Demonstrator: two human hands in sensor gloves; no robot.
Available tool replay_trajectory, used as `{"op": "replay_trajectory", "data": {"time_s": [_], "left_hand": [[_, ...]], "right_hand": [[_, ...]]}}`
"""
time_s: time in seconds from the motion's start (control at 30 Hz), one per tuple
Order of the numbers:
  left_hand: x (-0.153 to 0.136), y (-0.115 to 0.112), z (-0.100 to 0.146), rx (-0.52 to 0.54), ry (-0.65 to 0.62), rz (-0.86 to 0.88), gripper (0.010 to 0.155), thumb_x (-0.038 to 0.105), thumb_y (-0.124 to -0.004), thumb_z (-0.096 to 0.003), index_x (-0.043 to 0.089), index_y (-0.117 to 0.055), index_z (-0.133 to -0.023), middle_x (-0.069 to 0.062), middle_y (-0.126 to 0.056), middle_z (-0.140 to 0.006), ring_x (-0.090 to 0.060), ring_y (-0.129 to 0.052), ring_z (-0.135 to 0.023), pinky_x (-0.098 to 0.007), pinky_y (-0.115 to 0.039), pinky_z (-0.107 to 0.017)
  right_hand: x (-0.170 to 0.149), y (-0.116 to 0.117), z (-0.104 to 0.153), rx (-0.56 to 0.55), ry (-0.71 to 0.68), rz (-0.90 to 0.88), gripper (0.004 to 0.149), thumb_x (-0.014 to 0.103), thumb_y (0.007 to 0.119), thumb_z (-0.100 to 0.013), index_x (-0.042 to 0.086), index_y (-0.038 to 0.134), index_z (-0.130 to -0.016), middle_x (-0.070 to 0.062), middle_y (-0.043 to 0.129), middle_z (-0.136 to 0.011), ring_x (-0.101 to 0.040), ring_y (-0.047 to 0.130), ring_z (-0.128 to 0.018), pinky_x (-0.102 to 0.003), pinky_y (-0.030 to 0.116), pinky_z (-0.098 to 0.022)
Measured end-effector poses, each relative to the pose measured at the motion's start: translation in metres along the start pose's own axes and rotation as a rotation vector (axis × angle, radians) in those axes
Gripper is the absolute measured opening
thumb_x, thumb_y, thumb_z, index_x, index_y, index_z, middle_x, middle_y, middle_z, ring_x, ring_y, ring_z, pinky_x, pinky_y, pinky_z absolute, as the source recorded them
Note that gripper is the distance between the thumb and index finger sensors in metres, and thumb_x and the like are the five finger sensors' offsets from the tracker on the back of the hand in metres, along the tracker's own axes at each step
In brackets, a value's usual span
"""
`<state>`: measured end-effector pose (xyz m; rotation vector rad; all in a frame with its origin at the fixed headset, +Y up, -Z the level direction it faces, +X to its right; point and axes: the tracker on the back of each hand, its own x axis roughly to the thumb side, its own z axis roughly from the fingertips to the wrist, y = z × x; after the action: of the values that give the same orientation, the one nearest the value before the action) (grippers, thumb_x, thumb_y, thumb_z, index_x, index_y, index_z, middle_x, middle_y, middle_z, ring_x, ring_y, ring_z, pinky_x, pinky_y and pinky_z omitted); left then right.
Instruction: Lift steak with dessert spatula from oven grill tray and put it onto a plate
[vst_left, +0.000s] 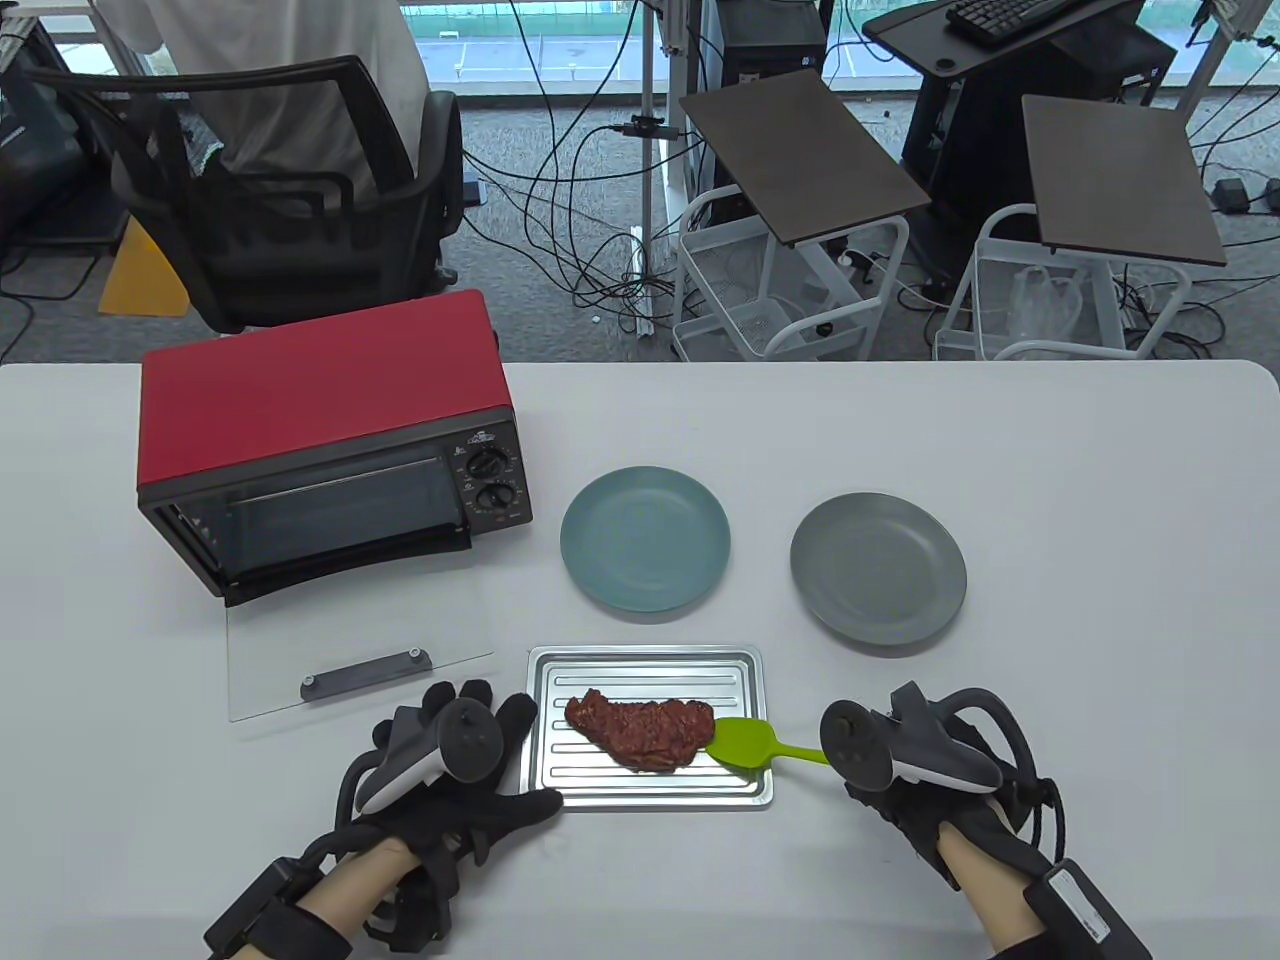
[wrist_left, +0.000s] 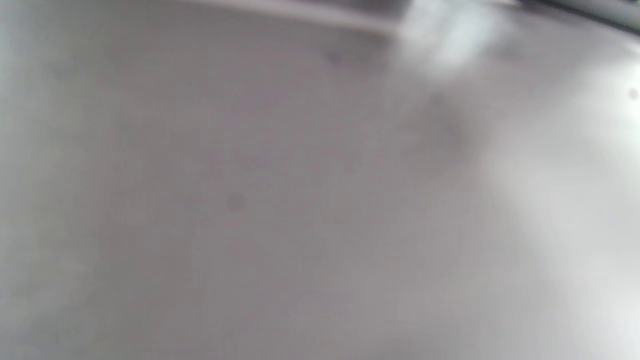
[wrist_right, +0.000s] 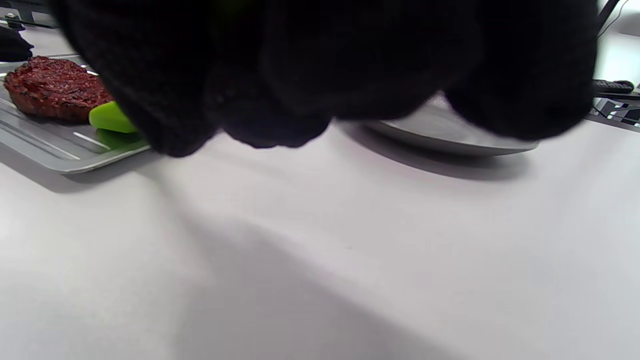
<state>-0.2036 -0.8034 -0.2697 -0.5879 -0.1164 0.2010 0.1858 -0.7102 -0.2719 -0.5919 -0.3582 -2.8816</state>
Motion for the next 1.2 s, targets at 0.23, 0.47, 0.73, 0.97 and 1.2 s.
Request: {"op": "replay_trajectory", "data": {"time_s": [0.23, 0.47, 0.73, 0.97, 1.2], "left_hand": [[0.0, 0.0, 0.0, -0.002, -0.001, 0.0, 0.098, 0.093, -0.055, -0.0339, 0.052, 0.004, -0.1, 0.01, 0.017, -0.112, -0.032, 0.018, -0.109, -0.076, -0.002, -0.067], [0.0, 0.0, 0.0, -0.004, -0.002, 0.0, 0.098, 0.093, -0.055, -0.0341, 0.052, 0.004, -0.1, 0.01, 0.017, -0.112, -0.032, 0.018, -0.108, -0.076, -0.002, -0.067], [0.0, 0.0, 0.0, -0.011, -0.006, -0.002, 0.098, 0.093, -0.054, -0.0346, 0.052, 0.007, -0.1, 0.009, 0.018, -0.111, -0.033, 0.019, -0.108, -0.076, -0.001, -0.066], [0.0, 0.0, 0.0, -0.013, -0.008, -0.001, 0.099, 0.093, -0.054, -0.0344, 0.052, 0.007, -0.1, 0.009, 0.018, -0.111, -0.033, 0.019, -0.108, -0.076, -0.001, -0.066], [0.001, 0.0, 0.0, -0.014, -0.009, -0.004, 0.098, 0.093, -0.053, -0.0344, 0.051, 0.006, -0.1, 0.009, 0.019, -0.111, -0.033, 0.02, -0.107, -0.076, -0.001, -0.066]], "right_hand": [[0.009, 0.002, -0.01, -0.02, -0.029, -0.005, 0.041, 0.04, 0.092, -0.039, 0.018, 0.089, -0.073, -0.001, 0.097, -0.041, -0.017, 0.094, -0.015, -0.045, 0.087, -0.028], [0.016, 0.0, -0.021, -0.021, -0.047, -0.011, 0.041, 0.04, 0.092, -0.039, 0.018, 0.088, -0.073, -0.001, 0.097, -0.041, -0.017, 0.094, -0.015, -0.045, 0.087, -0.028], [0.024, 0.004, -0.031, -0.028, -0.073, -0.055, 0.041, 0.04, 0.092, -0.039, 0.018, 0.088, -0.074, -0.001, 0.097, -0.042, -0.018, 0.094, -0.015, -0.045, 0.087, -0.028], [0.03, 0.006, -0.037, -0.023, -0.091, -0.088, 0.041, 0.04, 0.091, -0.04, 0.018, 0.087, -0.074, -0.001, 0.097, -0.042, -0.017, 0.094, -0.015, -0.045, 0.087, -0.028], [0.039, 0.009, -0.043, -0.012, -0.108, -0.142, 0.041, 0.04, 0.091, -0.04, 0.018, 0.088, -0.074, 0.0, 0.096, -0.042, -0.017, 0.093, -0.015, -0.044, 0.087, -0.028]]}}
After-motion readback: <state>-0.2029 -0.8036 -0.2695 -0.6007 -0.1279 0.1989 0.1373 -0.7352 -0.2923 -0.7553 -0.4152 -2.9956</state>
